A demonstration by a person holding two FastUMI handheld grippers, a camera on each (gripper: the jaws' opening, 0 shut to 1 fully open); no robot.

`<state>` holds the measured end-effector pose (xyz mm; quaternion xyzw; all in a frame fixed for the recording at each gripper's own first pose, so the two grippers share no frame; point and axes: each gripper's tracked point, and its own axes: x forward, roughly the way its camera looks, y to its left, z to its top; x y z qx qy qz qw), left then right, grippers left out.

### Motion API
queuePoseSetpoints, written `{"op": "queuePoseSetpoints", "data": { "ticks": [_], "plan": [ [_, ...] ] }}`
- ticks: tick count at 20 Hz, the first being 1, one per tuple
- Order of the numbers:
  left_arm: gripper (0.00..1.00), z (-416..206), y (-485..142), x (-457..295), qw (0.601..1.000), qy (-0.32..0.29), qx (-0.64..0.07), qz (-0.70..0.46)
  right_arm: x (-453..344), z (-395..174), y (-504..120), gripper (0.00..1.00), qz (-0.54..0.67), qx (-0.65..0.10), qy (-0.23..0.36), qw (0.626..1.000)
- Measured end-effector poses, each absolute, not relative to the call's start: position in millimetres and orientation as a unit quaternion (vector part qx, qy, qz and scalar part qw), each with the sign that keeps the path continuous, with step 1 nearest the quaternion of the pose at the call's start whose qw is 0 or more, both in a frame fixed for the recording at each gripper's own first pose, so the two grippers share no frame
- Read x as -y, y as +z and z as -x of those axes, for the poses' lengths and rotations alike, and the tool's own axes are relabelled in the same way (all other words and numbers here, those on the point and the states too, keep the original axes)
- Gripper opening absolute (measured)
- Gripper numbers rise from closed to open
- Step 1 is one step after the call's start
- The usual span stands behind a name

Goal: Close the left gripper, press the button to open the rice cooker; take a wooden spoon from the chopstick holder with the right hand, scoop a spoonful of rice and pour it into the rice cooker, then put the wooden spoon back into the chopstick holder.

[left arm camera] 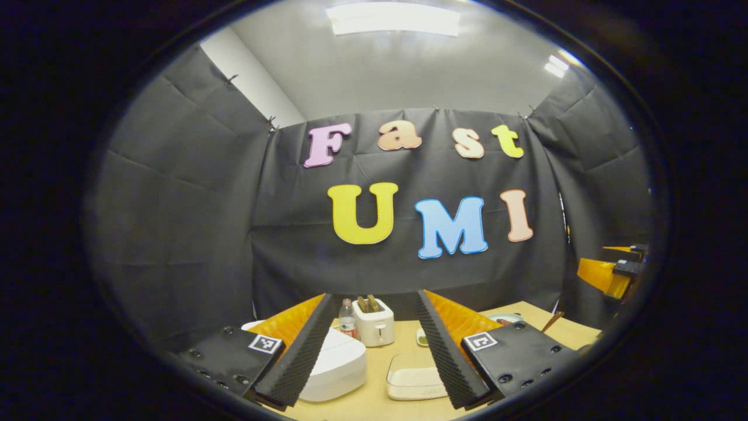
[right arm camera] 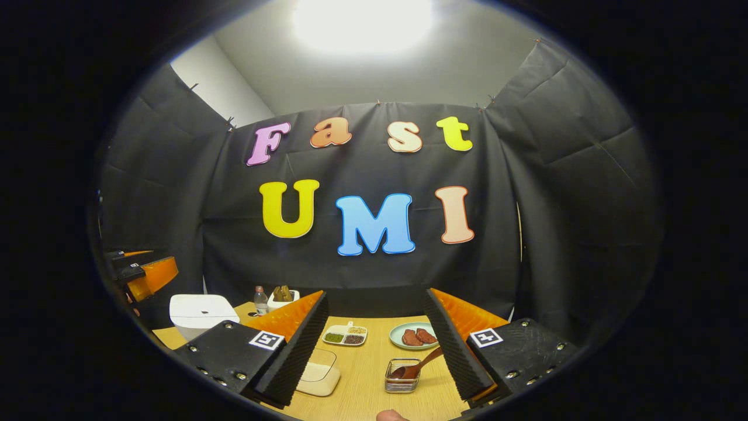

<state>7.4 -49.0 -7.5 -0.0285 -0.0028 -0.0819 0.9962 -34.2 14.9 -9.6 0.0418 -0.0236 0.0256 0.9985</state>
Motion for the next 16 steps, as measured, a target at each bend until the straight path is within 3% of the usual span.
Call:
{"op": "queuePoseSetpoints", "data": {
  "ticks": [16],
  "plan": [
    [0.99, -10.8, -8.1, 32.8, 0.997, -0.068, 0.009, 0.024, -40.2, 27.1, -1.6, 1.00, -0.055, 0.026, 0.043, 0.997]
  ]
}}
